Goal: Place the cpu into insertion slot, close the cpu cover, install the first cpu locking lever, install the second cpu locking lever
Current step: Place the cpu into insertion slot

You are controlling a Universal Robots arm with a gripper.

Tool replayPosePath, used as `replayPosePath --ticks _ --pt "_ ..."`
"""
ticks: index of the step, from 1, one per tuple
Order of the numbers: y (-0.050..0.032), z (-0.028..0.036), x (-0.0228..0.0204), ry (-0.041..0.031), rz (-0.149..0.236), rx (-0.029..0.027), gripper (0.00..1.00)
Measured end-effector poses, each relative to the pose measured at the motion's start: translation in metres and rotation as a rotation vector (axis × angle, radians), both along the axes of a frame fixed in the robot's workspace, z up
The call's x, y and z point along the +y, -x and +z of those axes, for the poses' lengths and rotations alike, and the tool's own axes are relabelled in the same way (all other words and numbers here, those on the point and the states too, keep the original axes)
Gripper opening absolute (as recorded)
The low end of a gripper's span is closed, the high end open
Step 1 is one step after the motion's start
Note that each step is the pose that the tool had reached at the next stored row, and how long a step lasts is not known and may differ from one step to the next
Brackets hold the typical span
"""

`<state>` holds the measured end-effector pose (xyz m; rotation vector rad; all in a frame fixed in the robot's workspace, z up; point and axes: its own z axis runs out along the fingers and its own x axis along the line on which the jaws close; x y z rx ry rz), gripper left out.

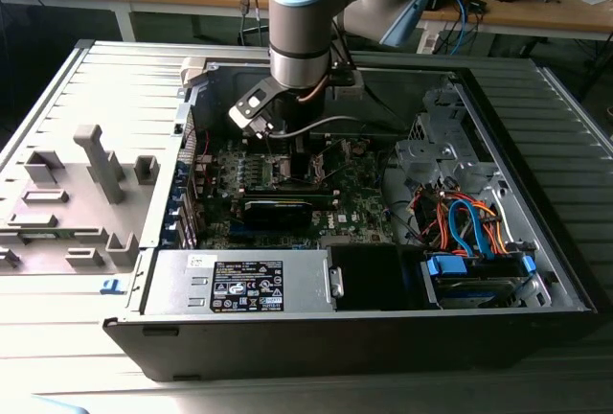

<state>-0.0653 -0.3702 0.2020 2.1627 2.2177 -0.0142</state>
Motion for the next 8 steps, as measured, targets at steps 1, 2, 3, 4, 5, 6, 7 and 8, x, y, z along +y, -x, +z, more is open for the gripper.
replayPosePath --ticks 1,2,3,4,5,6,7,8 --pt "0.0004 -0.0001 0.0 -0.0001 0.0 -0.0001 0.62" --pt "0.0009 -0.0002 0.0001 -0.0002 0.0 -0.0002 0.62" --pt "0.0016 -0.0003 0.0 -0.0001 0.0 -0.0001 0.62" --pt "0.002 -0.0004 0.0 0.0 0.0 -0.0001 0.62" --pt "0.0026 -0.0006 0.0 0.0002 0.0 0.0 0.62" --pt "0.0027 -0.0008 0.0001 0.0003 0.0 0.0001 0.62" --pt "0.0027 -0.0013 0.0005 0.0001 0.0 0.0 0.62" --pt "0.0027 -0.0018 0.0008 0.0001 0.0 0.0 0.62"
